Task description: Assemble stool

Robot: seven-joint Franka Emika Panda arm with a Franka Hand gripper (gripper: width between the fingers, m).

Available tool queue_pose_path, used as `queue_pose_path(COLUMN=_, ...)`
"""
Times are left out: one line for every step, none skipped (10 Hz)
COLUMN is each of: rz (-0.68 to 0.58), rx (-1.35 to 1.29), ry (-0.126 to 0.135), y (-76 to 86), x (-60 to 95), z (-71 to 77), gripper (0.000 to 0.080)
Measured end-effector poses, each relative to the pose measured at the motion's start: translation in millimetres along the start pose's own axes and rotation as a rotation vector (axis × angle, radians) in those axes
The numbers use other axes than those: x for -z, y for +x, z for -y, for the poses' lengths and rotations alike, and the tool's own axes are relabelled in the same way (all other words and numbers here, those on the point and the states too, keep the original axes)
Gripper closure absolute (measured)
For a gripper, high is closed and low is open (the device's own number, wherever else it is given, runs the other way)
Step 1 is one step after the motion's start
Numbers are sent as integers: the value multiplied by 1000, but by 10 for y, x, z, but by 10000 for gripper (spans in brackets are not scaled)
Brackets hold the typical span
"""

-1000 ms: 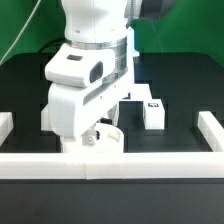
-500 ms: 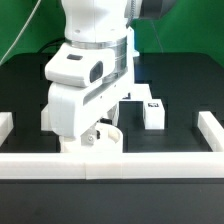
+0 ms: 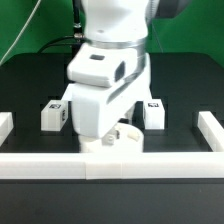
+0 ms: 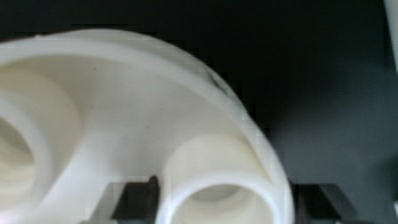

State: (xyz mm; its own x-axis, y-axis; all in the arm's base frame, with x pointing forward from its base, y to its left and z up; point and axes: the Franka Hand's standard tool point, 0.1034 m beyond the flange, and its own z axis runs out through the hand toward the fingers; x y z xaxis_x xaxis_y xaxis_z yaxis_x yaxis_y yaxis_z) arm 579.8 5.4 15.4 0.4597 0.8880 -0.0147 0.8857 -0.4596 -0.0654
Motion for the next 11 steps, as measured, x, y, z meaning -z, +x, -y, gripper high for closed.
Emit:
queue_pose_path(rz=-3, rx=18, ry=0, y=123, x=0, z=50, gripper=475)
queue_pose_path(rz=-4, rx=32, ry=0, y=214, x=-1, z=91, gripper=475)
queue_pose_path(rz=-9, rx=20, ry=-1, y=338, x=-2, z=132, gripper=475)
queue_pose_path(rz=-11, rx=14, ry=2, y=477, x=-3, z=189, gripper=475)
queue_pose_path(rz=-13, rx=-1, ry=1, y=569, x=-4, z=229, gripper=475)
queue_pose_path(rz=-14, rx=-21, ry=-1, y=642, x=-6, z=261, gripper=475)
queue_pose_path(rz=-15, rx=-34, ry=-1, y=712, x=-7, z=292, gripper=475)
queue_pose_path(rz=-15, rx=-42, ry=-2, y=767, x=-7, z=318, gripper=475)
queue_pose_path(rz=-13, rx=-44, ry=0, y=820, x=-7, z=343, gripper=475)
queue_pose_path(rz=-9, rx=-46, ry=5, y=853, x=-5, z=357, gripper=475)
queue_pose_path(rz=-8, rx=-48, ry=7, y=879, x=-5, z=369, gripper=475)
